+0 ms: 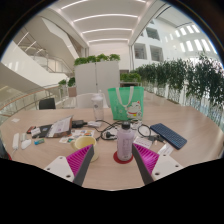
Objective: Pour water
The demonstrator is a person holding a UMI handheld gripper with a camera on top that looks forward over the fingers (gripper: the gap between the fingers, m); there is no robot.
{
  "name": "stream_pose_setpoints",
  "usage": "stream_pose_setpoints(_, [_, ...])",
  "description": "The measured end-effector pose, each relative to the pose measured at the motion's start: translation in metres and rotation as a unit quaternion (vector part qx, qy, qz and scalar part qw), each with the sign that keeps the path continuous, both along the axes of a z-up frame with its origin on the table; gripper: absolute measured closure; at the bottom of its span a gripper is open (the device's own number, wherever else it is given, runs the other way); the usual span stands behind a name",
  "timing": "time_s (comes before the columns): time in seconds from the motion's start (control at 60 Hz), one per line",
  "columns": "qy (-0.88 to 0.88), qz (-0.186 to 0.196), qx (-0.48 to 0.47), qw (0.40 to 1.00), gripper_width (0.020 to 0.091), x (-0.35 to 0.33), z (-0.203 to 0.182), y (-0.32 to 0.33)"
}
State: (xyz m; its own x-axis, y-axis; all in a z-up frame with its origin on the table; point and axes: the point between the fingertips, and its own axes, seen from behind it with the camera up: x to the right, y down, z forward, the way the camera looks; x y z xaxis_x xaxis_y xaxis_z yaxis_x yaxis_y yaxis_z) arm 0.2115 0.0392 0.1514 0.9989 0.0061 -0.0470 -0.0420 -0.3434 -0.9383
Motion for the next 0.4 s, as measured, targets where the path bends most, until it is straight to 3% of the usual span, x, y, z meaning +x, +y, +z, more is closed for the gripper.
stream_pose_setpoints(0.283, [-0.016, -0.064, 0.004, 0.998, 0.0263, -0.07, 0.069, -0.163])
stream_pose_setpoints(0.4, [-0.005, -0.07, 0.006, 0.998, 0.0264, -0.096, 0.093, -0.202])
